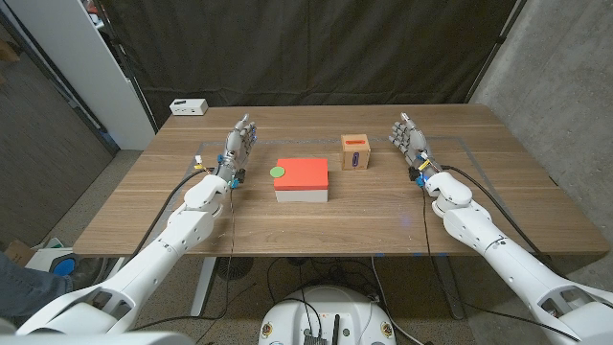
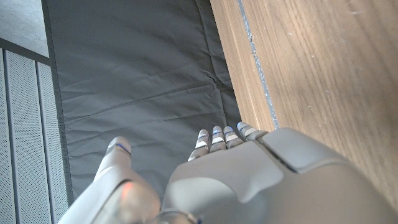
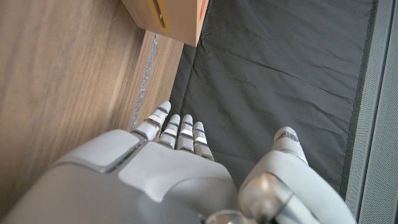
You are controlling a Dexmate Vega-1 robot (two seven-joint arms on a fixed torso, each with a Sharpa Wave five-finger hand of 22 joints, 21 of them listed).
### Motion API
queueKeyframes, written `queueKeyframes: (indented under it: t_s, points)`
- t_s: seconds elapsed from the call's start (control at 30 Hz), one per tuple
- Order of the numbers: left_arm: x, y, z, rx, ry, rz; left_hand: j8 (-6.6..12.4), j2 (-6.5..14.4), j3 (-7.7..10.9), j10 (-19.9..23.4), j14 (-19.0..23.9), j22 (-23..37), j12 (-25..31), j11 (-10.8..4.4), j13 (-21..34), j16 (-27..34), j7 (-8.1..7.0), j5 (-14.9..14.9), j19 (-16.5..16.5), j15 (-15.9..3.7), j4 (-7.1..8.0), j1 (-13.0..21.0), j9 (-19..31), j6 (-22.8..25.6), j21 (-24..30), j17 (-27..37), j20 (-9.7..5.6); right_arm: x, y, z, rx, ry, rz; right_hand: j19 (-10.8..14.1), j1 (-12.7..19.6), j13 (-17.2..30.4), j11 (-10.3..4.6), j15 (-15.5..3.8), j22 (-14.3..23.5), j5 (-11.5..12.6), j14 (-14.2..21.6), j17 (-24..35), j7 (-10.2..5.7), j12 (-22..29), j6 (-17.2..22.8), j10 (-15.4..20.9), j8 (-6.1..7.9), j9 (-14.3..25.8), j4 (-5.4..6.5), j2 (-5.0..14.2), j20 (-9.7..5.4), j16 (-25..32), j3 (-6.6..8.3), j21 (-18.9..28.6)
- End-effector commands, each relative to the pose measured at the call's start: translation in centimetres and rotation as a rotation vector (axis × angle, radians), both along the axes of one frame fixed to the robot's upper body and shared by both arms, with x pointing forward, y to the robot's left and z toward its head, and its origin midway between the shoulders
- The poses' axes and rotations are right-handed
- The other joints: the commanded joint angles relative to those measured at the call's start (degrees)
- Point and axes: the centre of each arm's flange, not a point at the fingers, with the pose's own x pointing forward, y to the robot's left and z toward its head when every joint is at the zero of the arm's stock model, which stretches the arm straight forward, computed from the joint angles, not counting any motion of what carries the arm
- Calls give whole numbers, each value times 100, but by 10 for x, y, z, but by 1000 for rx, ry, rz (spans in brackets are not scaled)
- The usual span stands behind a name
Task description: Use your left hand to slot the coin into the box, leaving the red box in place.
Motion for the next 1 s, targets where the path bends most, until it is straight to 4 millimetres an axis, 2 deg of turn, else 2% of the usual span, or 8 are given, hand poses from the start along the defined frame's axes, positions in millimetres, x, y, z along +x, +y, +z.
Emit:
queueKeyframes:
  t_s: [0.03, 0.2, 0.3, 0.53, 0.63, 0.7, 0.8, 1.0]
  points:
    - [-3, 3, 3, 21, -15, -5, 45, -34, 41, 57, 33, 12, 37, -5, 28, 33, 23, 36, 2, 2, -2, 23, 31, 43, 30, 19, -527, -11, 11, -5, -16, -1, -16, 68, 64, 14, 55, 49, 10, 27, 35, 18, 233, 29, 11, 1, 33, 32, -9, 43, -10, 30, 56, 17]
    - [-9, 7, 3, 2, -17, 22, 77, 20, 60, 191, 158, 11, 68, -92, 29, 54, 1, 39, 135, -14, -15, 57, 32, 197, 64, 17, -425, -11, 10, -6, -13, 4, -20, 79, 79, 13, 64, 46, 11, 21, 38, 9, 234, 28, 29, 6, 36, 32, -19, 67, -1, 31, 69, 3]
    - [-21, 11, 3, 7, 13, 104, 91, 82, 58, 464, 558, 79, 86, -131, 40, 119, -27, 26, 843, 30, -31, 49, 29, 558, 293, 67, 39, -12, 10, -6, -17, 5, -23, 84, 86, 13, 77, 57, 11, 17, 50, 4, 233, 32, 36, 22, 37, 33, -23, 80, 6, 35, 75, -4]
    - [-45, 31, 3, -56, 103, 267, 355, 216, -109, 3286, 3431, 770, 808, -92, 141, 1470, 38, 26, 2976, -137, 32, 14, 54, 2408, 1625, 677, 208, -13, 11, -7, -29, 6, -36, 139, 99, 14, 82, 69, 12, 6, 122, -6, 228, 48, 83, 74, 49, 34, -32, 110, 39, 63, 89, -9]
    - [-51, 36, 2, -111, 129, 341, 585, 223, -149, 5034, 4810, 1404, 1373, -211, 406, 2313, 67, 34, 4175, -406, -35, 58, 86, 3600, 2639, 1092, 61, -13, 13, -7, -34, 6, -38, 154, 102, 15, 83, 62, 13, 3, 131, -9, 225, 52, 97, 87, 52, 34, -35, 117, 34, 66, 91, -10]
    - [-52, 40, 2, -115, 141, 355, 716, 184, -115, 6066, 5661, 1912, 1727, -494, 654, 2867, 101, 40, 4677, -593, -86, 93, 98, 4271, 3271, 1368, -80, -13, 14, -7, -30, 5, -35, 168, 105, 16, 95, 58, 13, 0, 131, -12, 222, 53, 101, 93, 51, 34, -38, 126, 38, 65, 95, -14]
    - [-51, 41, 4, -103, 133, 337, 511, 84, -34, 7471, 6694, 2634, 2361, -710, 1137, 3620, 9, 46, 5117, -915, -121, 124, 97, 4341, 4053, 1801, -249, -13, 17, -7, -36, 0, -36, 186, 107, 17, 87, 65, 14, -5, 144, -15, 213, 58, 109, 113, 51, 35, -41, 135, 41, 70, 98, -18]
    - [-50, 42, 7, -90, 133, 335, 29, -75, 225, 8375, 7584, 3578, 3564, -1208, 2293, 4634, -136, 50, 5653, -1190, -205, 389, 105, 4131, 5043, 2750, -710, -14, 20, -8, -36, 6, -36, 193, 110, 19, 90, 67, 15, -9, 155, -19, 202, 62, 122, 128, 52, 35, -44, 145, 45, 73, 102, -27]
